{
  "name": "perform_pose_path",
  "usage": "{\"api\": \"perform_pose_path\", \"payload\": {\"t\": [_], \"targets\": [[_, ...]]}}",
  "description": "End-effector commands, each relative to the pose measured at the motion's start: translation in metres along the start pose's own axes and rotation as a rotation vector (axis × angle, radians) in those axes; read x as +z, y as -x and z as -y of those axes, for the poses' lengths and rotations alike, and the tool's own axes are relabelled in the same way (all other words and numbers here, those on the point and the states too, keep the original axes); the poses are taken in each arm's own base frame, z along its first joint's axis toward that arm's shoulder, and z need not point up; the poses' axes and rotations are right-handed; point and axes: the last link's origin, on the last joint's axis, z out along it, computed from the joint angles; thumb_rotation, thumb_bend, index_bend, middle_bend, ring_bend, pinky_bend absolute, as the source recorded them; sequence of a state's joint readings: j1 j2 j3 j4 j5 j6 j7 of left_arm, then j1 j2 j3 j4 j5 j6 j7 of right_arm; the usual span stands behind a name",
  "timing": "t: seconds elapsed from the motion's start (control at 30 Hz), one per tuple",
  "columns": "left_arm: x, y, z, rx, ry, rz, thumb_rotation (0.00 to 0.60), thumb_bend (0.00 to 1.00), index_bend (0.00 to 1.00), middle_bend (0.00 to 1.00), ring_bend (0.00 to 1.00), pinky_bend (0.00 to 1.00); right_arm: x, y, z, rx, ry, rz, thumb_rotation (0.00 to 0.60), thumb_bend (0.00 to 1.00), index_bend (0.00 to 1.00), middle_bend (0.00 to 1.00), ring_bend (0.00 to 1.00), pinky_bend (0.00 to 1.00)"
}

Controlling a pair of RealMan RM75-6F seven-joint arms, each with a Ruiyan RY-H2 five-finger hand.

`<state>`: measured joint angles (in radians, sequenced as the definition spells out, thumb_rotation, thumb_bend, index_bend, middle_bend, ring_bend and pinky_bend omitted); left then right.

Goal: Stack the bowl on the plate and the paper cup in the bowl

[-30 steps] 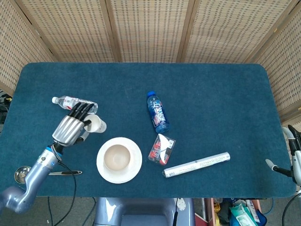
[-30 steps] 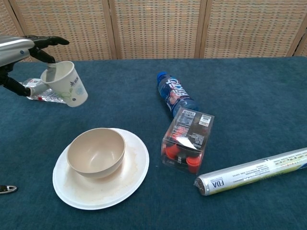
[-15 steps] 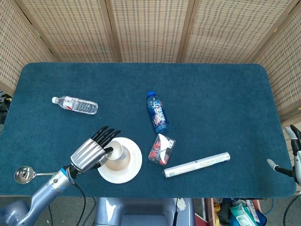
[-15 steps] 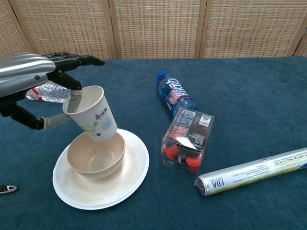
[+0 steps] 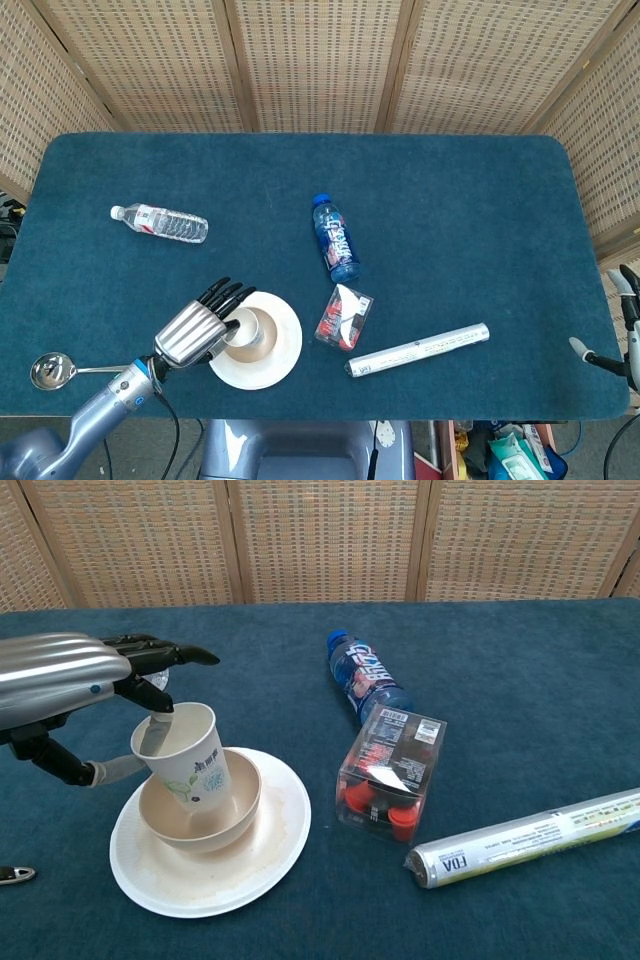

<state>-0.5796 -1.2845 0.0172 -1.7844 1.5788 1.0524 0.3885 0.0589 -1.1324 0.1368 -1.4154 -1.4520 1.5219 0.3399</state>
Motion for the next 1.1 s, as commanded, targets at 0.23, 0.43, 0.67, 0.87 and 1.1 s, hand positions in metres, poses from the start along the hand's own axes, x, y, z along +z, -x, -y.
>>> {"api": "perform_pose_path", "payload": {"t": [0.23,0.43,0.67,0.87,1.1], "targets": [[0.009,0.013,-0.002,0.038,-0.011,0.04,0.6,0.44,0.62,0.0,0.0,0.0,0.0,-0.001,-0.001,0.002,0.001,-0.002,0.6,0.14,0.01,0.0,0.0,0.0],[0.013,0.014,-0.001,0.056,-0.032,0.038,0.6,0.31,0.48,0.0,0.0,0.0,-0.001,-0.001,-0.001,0.004,0.001,-0.004,0.6,0.14,0.01,0.0,0.0,0.0],[0.013,0.011,0.0,0.041,-0.046,0.017,0.6,0.18,0.29,0.0,0.0,0.0,-0.001,-0.001,0.0,0.003,-0.001,-0.002,0.6,0.14,0.01,0.0,0.0,0.0],[0.007,-0.007,0.0,-0.021,-0.057,-0.065,0.6,0.18,0.27,0.0,0.0,0.0,-0.001,0.0,0.0,0.001,-0.004,-0.003,0.6,0.14,0.01,0.0,0.0,0.0],[-0.036,-0.032,0.02,-0.087,-0.202,-0.228,0.6,0.17,0.21,0.0,0.0,0.0,0.0,0.002,0.003,-0.008,-0.016,0.007,0.6,0.14,0.01,0.0,0.0,0.0]]}}
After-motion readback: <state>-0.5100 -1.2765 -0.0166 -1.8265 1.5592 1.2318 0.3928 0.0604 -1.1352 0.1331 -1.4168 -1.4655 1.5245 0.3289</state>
